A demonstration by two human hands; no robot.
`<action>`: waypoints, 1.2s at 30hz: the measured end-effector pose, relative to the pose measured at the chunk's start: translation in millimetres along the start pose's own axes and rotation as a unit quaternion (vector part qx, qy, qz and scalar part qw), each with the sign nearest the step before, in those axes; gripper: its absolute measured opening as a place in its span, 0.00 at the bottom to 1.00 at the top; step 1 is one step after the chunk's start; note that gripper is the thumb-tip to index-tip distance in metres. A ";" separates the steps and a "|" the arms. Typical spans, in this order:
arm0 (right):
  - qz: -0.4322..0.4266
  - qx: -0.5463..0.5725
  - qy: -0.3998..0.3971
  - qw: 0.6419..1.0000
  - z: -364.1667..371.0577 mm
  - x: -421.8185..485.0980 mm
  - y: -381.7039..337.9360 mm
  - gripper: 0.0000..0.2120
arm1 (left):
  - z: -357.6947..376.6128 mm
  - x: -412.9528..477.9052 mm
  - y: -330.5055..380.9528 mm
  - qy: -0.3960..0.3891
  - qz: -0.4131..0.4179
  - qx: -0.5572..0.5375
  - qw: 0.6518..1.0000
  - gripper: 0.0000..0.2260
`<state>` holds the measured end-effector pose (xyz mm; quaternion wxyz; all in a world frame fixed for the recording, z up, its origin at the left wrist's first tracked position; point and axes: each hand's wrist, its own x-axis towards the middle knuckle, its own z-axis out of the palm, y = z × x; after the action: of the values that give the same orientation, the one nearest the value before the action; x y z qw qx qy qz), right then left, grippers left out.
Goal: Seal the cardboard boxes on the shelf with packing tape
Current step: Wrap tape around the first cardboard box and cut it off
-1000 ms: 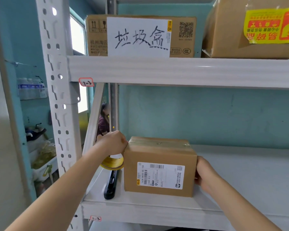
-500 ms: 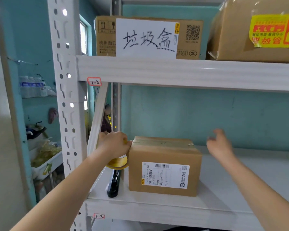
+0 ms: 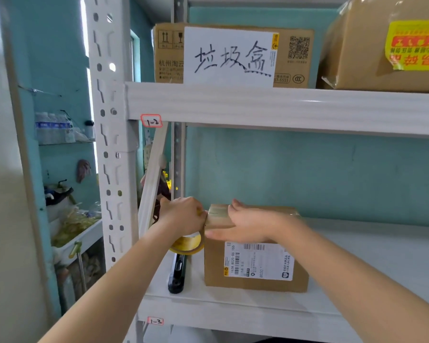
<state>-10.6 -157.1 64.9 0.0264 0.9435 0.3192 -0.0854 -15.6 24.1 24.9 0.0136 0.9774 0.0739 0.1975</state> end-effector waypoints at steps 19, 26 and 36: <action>-0.083 0.104 0.132 0.982 -5.8 -2.1 29.6 0.55 | -22.2 -12.1 6.1 -0.004 -0.028 -0.301 0.953 0.20; -0.187 0.264 0.207 0.923 -17.5 -54.1 52.4 0.48 | -78.3 -44.5 -1.4 -0.037 0.036 -0.592 0.804 0.17; -0.251 0.454 0.298 0.802 1.1 -91.9 57.6 0.43 | -119.9 -53.0 8.9 -0.013 0.052 -0.280 0.959 0.26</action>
<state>-47.6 -257.9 79.9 -0.5232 0.7138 0.4616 0.0609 -109.2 7.0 115.5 0.2771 0.9395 -0.0355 0.1981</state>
